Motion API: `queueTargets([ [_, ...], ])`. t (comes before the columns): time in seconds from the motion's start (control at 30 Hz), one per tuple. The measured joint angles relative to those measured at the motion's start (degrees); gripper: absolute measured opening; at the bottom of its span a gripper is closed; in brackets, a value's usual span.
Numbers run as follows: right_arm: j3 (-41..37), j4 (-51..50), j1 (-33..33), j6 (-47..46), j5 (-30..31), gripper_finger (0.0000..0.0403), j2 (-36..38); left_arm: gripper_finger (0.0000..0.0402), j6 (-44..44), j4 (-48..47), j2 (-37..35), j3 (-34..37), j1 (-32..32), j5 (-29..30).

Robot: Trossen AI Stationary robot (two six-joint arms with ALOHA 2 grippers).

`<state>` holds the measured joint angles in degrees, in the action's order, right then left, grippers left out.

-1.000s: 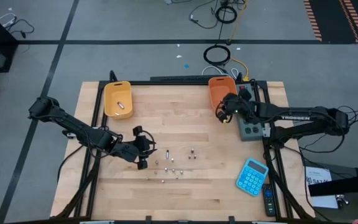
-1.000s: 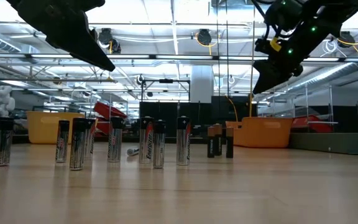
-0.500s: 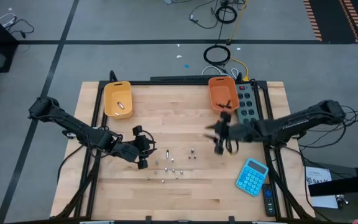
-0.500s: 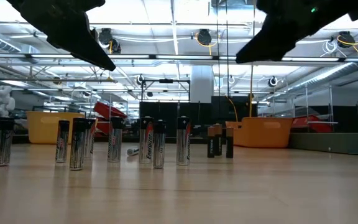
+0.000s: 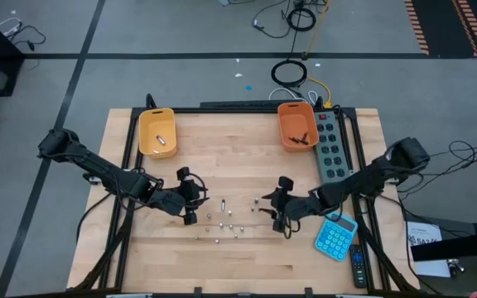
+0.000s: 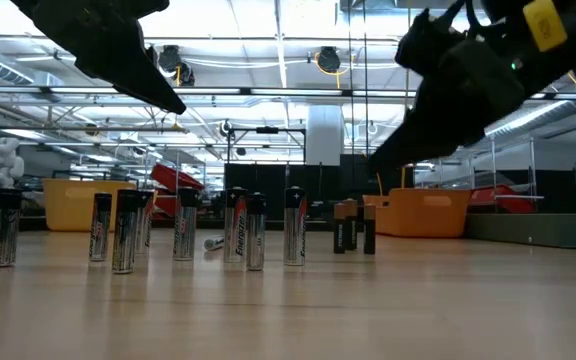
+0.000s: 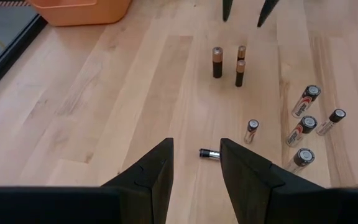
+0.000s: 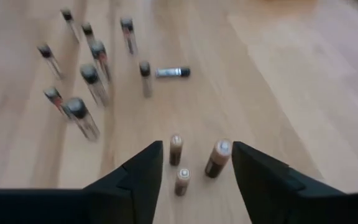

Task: Sort batteries
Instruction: Put the black battery into the orange bin

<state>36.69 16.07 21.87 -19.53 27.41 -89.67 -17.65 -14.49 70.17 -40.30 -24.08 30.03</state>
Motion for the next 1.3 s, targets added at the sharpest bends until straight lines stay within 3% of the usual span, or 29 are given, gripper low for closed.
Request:
queueTargets([
  [0.2,0.0,4.14,2.12,0.05,4.39,0.0216,-3.52,0.0141,0.0,-0.09,0.0,-0.01,0.0,-0.07],
  [0.57,0.0,13.18,3.84,-1.22,8.65,0.0211,-12.75,0.0141,0.02,-0.22,0.0,0.0,0.0,-0.15],
  [0.83,0.0,13.98,4.5,-4.92,13.02,0.0205,-15.91,0.0141,0.02,-0.25,0.0,0.01,0.0,-0.18],
  [0.93,0.0,13.95,4.5,-5.33,12.97,0.0183,-15.98,0.0141,0.03,-0.25,0.0,-0.01,0.0,-0.09],
  [1.3,0.08,15.88,4.5,-5.94,11.65,0.0038,-18.25,0.0141,0.04,-0.26,0.0,0.01,0.0,0.02],
])
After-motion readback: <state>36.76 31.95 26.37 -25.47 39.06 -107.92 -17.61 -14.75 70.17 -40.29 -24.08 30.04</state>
